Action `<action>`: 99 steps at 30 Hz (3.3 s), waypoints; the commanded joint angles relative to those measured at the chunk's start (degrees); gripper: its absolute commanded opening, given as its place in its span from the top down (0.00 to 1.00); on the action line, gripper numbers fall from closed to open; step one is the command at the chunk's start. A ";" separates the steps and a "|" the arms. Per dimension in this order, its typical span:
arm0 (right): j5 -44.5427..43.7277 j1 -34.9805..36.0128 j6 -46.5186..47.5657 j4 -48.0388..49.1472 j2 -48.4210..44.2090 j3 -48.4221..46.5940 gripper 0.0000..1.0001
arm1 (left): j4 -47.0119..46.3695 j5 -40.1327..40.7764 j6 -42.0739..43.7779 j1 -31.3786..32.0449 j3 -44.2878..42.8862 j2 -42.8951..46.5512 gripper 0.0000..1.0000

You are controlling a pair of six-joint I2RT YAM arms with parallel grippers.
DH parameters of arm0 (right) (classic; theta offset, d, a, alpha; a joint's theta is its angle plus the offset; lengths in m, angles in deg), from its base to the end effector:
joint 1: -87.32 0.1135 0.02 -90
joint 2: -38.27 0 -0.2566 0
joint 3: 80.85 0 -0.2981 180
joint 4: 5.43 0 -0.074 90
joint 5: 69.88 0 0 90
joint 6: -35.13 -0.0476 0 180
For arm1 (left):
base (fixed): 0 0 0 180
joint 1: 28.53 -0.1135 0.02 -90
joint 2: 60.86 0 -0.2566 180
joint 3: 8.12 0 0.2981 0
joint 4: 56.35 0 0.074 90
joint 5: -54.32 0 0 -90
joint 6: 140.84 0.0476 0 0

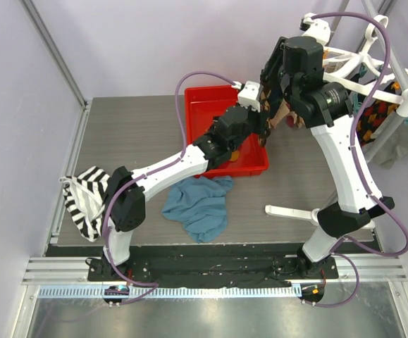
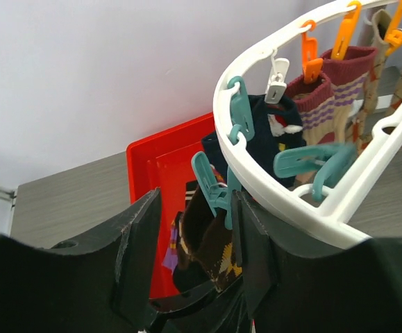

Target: Remove the socks clipped to the hanger

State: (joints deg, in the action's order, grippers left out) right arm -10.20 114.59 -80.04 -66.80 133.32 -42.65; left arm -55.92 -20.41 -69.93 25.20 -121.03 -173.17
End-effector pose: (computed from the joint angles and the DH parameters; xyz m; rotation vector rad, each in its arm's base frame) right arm 0.3294 0.1428 0.5572 0.3353 1.7621 0.1726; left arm 0.3269 -0.4243 0.3544 0.2725 1.6002 -0.7842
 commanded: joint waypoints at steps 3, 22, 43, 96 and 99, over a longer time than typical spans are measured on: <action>-5.80 0.24 0.73 1.24 1.10 -1.82 0.48 | -4.20 2.05 1.34 0.76 -0.39 3.50 1.00; -15.82 2.35 0.91 -0.52 4.62 -3.67 0.47 | -4.03 3.54 2.66 1.55 -1.62 2.89 1.00; -19.42 2.35 1.09 0.71 6.29 -3.85 0.95 | -3.76 4.16 3.27 2.34 -2.33 2.27 1.00; 19.94 2.26 8.65 5.46 -21.11 21.72 0.00 | 29.80 -12.71 -2.97 -13.75 2.06 17.20 0.00; 24.42 2.18 8.12 7.30 -27.79 27.61 0.00 | 31.04 -17.63 -1.74 -13.75 5.31 23.70 0.00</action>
State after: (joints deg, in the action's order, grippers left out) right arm 4.51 116.78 -72.50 -63.80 113.34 -20.44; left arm -28.14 -31.47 -74.48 11.52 -118.78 -157.63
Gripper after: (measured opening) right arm 0.995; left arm 0.996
